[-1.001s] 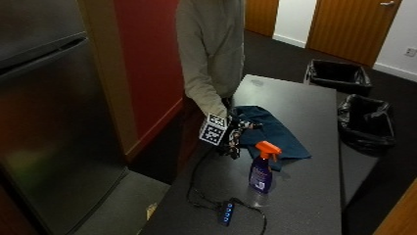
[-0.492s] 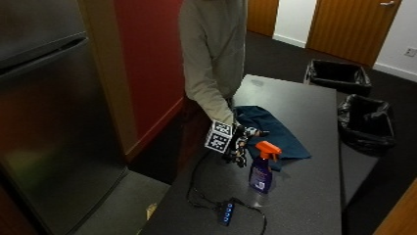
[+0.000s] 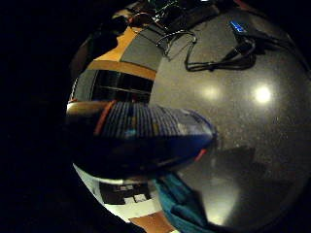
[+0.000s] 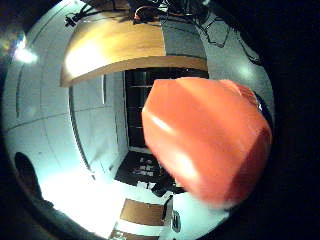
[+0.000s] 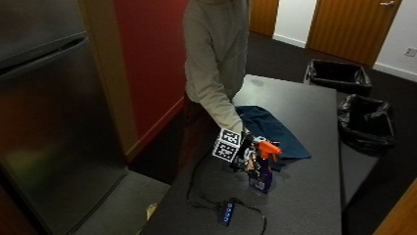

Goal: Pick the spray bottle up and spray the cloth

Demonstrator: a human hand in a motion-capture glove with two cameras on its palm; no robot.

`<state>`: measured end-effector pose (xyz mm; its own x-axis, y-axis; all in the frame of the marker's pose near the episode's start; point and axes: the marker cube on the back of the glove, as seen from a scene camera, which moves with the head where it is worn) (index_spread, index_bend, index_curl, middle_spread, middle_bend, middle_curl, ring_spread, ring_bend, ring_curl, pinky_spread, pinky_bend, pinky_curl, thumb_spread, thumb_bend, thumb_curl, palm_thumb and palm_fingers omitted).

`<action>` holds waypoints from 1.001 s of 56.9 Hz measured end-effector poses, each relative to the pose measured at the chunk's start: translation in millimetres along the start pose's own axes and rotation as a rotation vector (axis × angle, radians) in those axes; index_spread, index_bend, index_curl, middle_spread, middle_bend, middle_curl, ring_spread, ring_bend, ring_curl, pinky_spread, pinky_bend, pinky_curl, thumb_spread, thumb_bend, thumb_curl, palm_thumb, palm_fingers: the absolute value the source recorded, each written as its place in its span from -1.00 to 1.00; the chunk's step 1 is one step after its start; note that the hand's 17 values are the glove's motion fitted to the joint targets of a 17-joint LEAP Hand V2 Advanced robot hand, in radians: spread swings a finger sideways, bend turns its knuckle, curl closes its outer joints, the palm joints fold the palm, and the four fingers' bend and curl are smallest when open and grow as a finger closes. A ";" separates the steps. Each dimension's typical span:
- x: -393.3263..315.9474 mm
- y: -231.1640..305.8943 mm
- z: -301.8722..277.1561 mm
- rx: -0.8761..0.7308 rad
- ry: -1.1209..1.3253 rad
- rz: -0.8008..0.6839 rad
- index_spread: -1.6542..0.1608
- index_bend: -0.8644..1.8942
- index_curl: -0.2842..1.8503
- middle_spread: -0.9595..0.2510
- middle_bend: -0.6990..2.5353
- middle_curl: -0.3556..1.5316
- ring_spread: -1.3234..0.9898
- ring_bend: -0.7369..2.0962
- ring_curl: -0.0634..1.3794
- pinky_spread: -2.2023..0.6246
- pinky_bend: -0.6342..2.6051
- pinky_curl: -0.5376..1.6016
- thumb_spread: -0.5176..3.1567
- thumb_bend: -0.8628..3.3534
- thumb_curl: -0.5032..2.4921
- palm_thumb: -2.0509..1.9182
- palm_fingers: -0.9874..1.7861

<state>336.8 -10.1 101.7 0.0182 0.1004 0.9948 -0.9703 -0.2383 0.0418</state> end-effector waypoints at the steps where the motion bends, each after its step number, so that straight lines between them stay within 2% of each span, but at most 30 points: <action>1: -0.2 -1.7 0.7 0.001 0.004 0.000 0.44 -0.24 -0.54 0.47 -0.41 -0.25 0.09 -0.12 -0.47 0.63 -0.35 -0.19 -0.21 -0.60 -0.42 0.33 -0.04; 14: -1.8 -20.7 10.2 -0.005 0.027 -0.008 0.48 -0.24 -0.47 0.41 -0.37 -0.23 0.06 -0.12 -0.47 0.60 -0.44 -0.22 -0.23 -0.60 -0.42 0.35 0.28; 23: -3.9 -32.2 19.3 -0.030 0.067 -0.024 0.56 -0.20 -0.39 0.40 -0.33 -0.19 0.01 -0.13 -0.44 0.53 -0.49 -0.21 -0.23 -0.58 -0.40 0.41 0.63; 37: -16.0 -57.6 30.9 -0.094 0.148 -0.134 0.65 -0.10 -0.29 0.40 -0.25 -0.12 -0.01 -0.15 -0.39 0.45 -0.45 -0.17 -0.47 -0.59 -0.28 0.52 0.71; 51: -75.5 -61.3 38.1 -0.445 0.342 -0.407 0.68 -0.05 -0.25 0.42 -0.22 -0.10 -0.01 -0.12 -0.34 0.43 -0.43 -0.15 -0.59 -0.60 -0.23 0.52 0.72; 57: -110.5 -46.0 38.6 -0.632 0.477 -0.581 0.68 -0.04 -0.24 0.43 -0.22 -0.09 -0.01 -0.11 -0.33 0.42 -0.42 -0.15 -0.61 -0.60 -0.21 0.52 0.72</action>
<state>388.7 -47.5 -6.6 0.5691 0.4512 0.6874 -0.7942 0.5182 0.3174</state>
